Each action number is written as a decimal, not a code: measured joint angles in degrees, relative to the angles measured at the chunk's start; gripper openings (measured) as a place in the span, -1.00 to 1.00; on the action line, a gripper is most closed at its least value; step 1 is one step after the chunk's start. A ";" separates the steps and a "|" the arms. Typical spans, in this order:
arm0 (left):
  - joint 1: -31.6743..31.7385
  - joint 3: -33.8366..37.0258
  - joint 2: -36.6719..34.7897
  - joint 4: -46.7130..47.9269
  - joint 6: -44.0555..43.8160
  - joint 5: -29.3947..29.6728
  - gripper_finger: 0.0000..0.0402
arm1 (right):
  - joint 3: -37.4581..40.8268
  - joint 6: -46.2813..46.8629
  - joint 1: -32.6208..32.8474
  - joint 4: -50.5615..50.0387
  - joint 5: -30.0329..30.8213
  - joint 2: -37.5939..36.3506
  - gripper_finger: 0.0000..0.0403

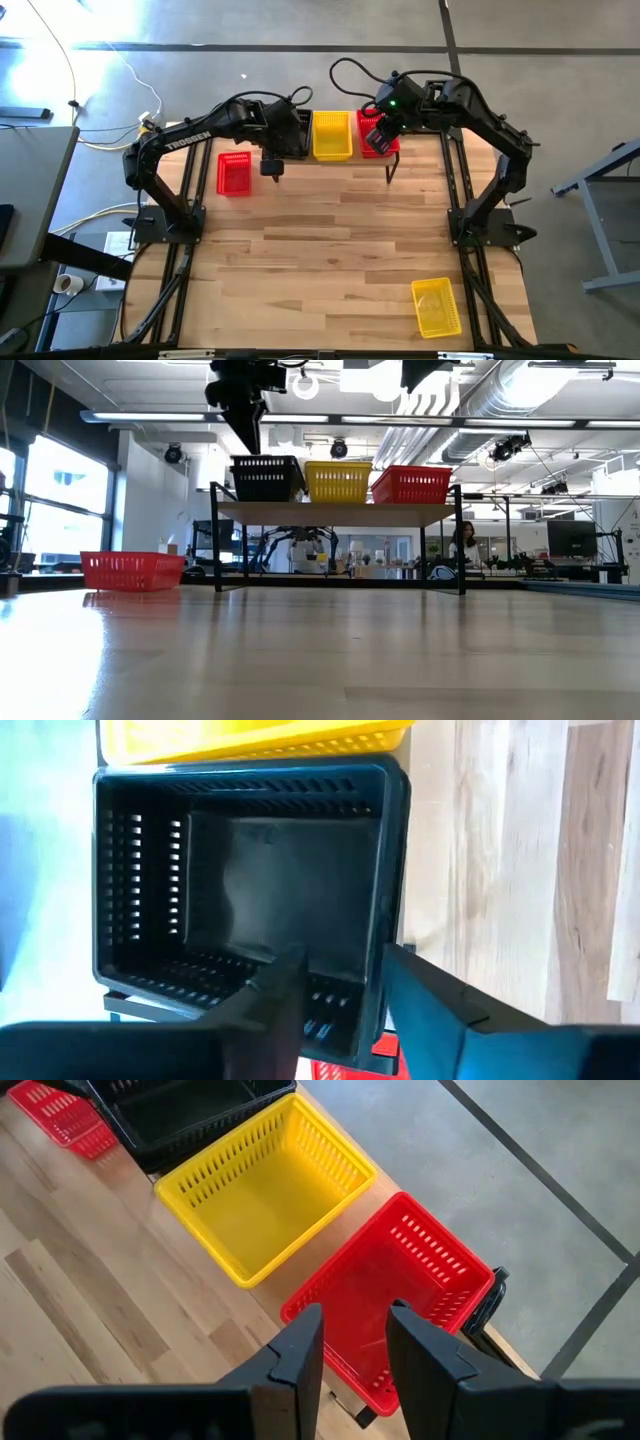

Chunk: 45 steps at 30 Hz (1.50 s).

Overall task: Stack baskets on shelf by color
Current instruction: Stack the yellow bin on top of the yellow bin on the shelf

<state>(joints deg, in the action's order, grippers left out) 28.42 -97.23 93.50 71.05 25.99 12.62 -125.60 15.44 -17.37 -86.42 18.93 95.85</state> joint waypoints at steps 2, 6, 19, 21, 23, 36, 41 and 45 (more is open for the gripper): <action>0.01 -0.56 -0.01 0.40 -0.75 -0.01 -0.31 | 0.00 0.07 0.00 -0.23 -0.81 0.00 -0.51; -0.34 -3.03 -0.03 1.84 -0.90 -0.02 -0.17 | 0.00 0.22 0.54 -1.57 -3.56 0.00 -0.51; -1.91 -10.90 -3.16 8.17 -7.42 -7.11 -0.13 | 5.97 7.13 12.94 -3.58 -8.70 -0.26 -0.51; -1.91 -10.90 -4.34 8.21 -8.37 -10.91 -0.15 | 8.58 9.43 15.33 -3.59 -8.71 -0.22 -0.51; -1.91 -10.90 -5.43 8.21 -9.10 -13.67 -0.17 | 11.51 11.82 17.55 -3.59 -8.79 -0.24 -0.51; -3.33 -10.88 -8.79 8.85 -12.58 -14.97 -0.20 | 31.43 26.65 32.94 -1.82 -21.98 -0.22 -0.51; -3.97 -10.88 -8.75 8.79 -14.02 -14.91 -0.21 | 36.53 28.68 38.74 0.98 -28.06 -0.39 -0.51; -4.73 -10.87 -8.75 8.72 -15.68 -14.78 -0.21 | 39.40 30.70 42.83 5.15 -29.90 -1.20 -0.51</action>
<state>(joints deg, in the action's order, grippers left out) 23.68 -108.10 84.75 79.77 10.31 -2.15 -86.20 46.14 25.47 -81.27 -10.98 94.66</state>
